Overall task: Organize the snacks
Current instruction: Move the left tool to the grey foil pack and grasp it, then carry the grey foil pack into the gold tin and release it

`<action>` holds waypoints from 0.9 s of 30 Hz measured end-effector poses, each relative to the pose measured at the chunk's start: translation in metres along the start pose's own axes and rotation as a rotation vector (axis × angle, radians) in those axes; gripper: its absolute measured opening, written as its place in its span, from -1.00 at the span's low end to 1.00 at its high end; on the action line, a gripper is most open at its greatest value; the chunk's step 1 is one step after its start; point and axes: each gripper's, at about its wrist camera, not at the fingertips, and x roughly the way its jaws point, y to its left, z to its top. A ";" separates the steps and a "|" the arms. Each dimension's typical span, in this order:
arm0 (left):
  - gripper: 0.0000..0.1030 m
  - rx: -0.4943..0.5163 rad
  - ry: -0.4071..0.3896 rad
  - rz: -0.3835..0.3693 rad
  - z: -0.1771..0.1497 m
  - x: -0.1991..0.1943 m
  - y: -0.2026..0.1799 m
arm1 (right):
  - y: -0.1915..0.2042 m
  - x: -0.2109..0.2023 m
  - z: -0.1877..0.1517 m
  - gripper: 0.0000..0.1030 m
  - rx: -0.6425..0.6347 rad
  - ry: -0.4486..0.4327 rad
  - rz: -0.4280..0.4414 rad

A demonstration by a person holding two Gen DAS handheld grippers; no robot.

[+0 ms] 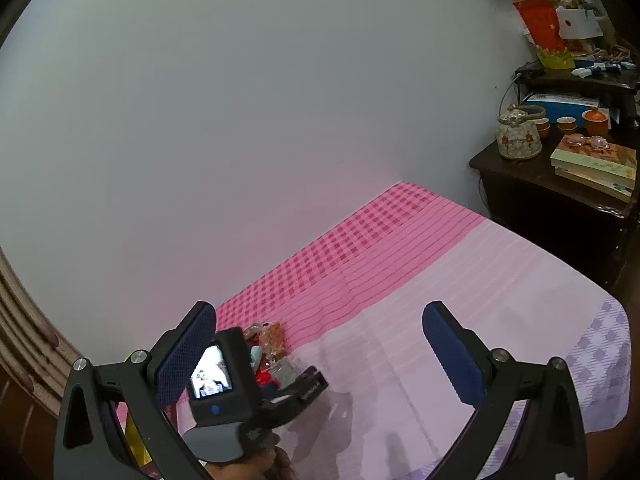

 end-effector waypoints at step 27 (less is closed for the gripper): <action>-0.16 -0.234 -0.277 0.181 -0.014 -0.192 0.248 | 0.041 -0.005 -0.014 1.00 -0.105 0.032 0.054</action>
